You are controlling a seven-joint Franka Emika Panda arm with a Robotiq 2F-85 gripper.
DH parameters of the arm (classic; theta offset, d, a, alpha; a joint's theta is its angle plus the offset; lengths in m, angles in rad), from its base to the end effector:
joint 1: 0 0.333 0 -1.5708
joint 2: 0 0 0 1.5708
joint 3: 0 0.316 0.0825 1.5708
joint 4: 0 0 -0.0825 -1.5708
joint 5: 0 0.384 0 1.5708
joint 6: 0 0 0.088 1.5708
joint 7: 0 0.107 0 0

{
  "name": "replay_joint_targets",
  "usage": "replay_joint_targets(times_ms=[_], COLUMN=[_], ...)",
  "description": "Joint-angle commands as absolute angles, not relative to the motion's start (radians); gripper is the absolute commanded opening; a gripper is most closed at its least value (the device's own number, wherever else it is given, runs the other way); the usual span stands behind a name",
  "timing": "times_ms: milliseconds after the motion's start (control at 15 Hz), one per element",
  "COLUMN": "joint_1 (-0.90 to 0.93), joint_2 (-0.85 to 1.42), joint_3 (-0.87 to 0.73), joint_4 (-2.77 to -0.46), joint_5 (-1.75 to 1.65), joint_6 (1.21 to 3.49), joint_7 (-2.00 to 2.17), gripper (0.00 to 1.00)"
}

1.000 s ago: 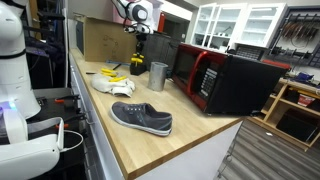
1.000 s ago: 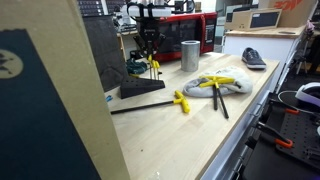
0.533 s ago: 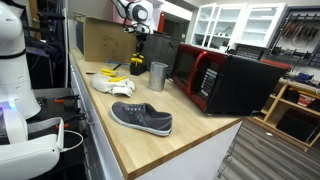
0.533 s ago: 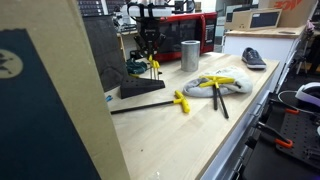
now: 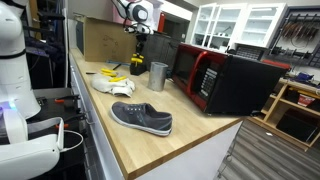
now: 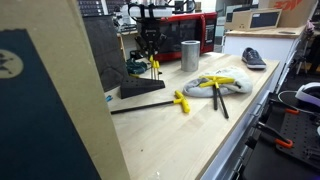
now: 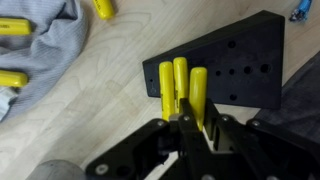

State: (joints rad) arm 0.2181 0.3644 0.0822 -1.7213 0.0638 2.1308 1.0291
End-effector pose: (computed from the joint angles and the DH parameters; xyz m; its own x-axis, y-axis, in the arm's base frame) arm 0.6285 0.1924 0.3795 0.7202 -0.6920 -0.0498 -0.6935 -0.7158 -0.0816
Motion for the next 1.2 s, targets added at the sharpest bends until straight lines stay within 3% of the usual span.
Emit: replay_joint_targets(times_ms=[0,867,933,1000,1133], joint_1=[0.221,0.236,0.236,0.235,0.235], joint_2=[0.36,0.375,0.375,0.372,0.368], joint_3=[0.075,0.084,0.084,0.087,0.091], joint_4=[-1.727,-1.723,-1.723,-1.726,-1.73], joint_5=[0.071,0.048,0.048,0.05,0.053], joint_6=[2.095,2.108,2.108,2.107,2.11], joint_7=[1.047,1.011,1.007,0.993,0.968], gripper=[0.04,0.04,0.08,0.41,0.47])
